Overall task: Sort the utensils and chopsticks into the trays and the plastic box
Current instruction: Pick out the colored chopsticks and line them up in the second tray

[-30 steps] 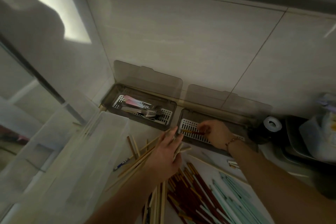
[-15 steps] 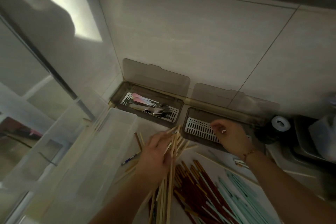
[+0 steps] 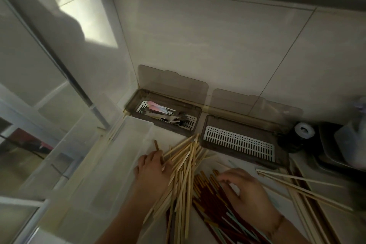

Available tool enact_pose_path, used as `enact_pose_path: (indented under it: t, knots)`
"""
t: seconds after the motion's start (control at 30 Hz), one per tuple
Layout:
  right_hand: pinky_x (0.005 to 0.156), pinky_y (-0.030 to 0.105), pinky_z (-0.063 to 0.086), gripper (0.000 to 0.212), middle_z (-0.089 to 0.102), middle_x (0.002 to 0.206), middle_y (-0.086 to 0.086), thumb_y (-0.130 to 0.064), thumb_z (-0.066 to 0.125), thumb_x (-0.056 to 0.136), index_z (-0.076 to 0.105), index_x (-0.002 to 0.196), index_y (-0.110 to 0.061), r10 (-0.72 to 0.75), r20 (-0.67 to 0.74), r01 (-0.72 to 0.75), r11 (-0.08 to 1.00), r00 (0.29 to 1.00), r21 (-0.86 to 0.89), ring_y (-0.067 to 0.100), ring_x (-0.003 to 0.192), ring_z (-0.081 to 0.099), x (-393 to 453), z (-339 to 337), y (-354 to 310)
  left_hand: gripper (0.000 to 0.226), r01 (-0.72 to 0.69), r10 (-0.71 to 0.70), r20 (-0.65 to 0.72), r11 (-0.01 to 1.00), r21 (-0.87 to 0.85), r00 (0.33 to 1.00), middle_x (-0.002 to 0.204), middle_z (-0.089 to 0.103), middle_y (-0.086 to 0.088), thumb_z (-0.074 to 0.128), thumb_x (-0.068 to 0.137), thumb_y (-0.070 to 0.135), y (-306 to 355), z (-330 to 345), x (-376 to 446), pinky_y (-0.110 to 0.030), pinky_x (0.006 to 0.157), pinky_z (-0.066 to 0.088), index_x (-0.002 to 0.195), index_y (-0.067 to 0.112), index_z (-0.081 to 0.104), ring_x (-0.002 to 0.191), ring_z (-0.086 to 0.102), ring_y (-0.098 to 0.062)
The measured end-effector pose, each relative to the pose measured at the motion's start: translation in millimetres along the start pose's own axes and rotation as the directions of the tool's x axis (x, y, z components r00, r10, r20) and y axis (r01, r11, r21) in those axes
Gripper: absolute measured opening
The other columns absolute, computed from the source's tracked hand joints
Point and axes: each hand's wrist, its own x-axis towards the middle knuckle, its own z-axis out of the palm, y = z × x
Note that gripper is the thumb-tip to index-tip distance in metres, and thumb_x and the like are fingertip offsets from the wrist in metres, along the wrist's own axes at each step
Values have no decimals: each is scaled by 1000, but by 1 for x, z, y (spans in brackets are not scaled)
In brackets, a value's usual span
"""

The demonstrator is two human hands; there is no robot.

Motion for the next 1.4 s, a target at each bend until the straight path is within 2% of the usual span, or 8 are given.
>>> enact_pose_path:
  t: [0.2,0.4,0.63,0.77,0.9,1.03,1.2,1.4]
  knots:
    - [79,11,47,25,61,90,-25,-10,70,83,69,96,-31,-4,-13,4,1000,1000,14,-7,89,57,-2,-2,-2,34,272,-209,231,918,-287,950,104,50,13,45,93,49,8,-11,12,-42,99,30,123,37,54,122,40,-21]
    - [76,21,52,26,64,91,-23,-11,69,84,68,97,-33,2,0,-2,999,1000,42,-4,89,60,-5,2,-1,31,461,-309,343,542,-703,887,115,65,-2,54,93,37,19,-23,12,-44,99,46,118,21,63,105,62,-21]
    - [77,25,53,25,63,95,-25,-16,67,85,68,102,-34,23,37,-23,1000,999,2,-4,91,58,-5,6,3,20,396,-258,301,548,-737,918,80,70,6,53,95,30,18,-33,15,-37,81,51,82,26,68,83,65,-16]
    - [100,18,35,36,48,125,-30,-38,51,87,53,122,-45,-44,321,83,990,946,-111,-9,118,36,-4,21,-6,28,434,-203,403,632,-642,892,84,74,0,50,97,27,12,-33,16,-32,77,52,82,28,73,78,70,-12]
    - [104,27,29,39,43,129,-25,-46,50,82,54,120,-42,-39,420,141,967,907,-214,1,127,29,-7,44,-20,24,231,-135,204,783,-578,970,100,66,5,53,94,19,13,-27,8,-27,76,50,87,38,66,86,63,-8]
    - [60,26,50,19,57,80,-14,-34,77,61,63,72,-33,167,151,-105,931,974,-348,11,83,59,-18,49,-22,30,-203,192,-93,972,-119,977,126,47,10,56,83,35,21,-13,-28,-30,91,44,113,39,57,107,50,-11]
    - [73,24,43,20,53,106,-15,-45,43,85,51,102,-36,383,113,-305,853,917,-423,5,101,55,-39,49,-2,71,-466,454,106,859,212,885,150,29,1,49,74,63,36,21,-73,-56,107,23,138,39,34,136,27,-27]
    - [72,29,49,17,57,102,-11,-43,47,89,55,102,-35,491,15,-451,812,871,-371,12,92,61,-46,39,30,60,-529,504,160,801,281,849,145,39,-4,53,78,55,18,31,-77,-56,104,30,133,32,48,130,40,-30]
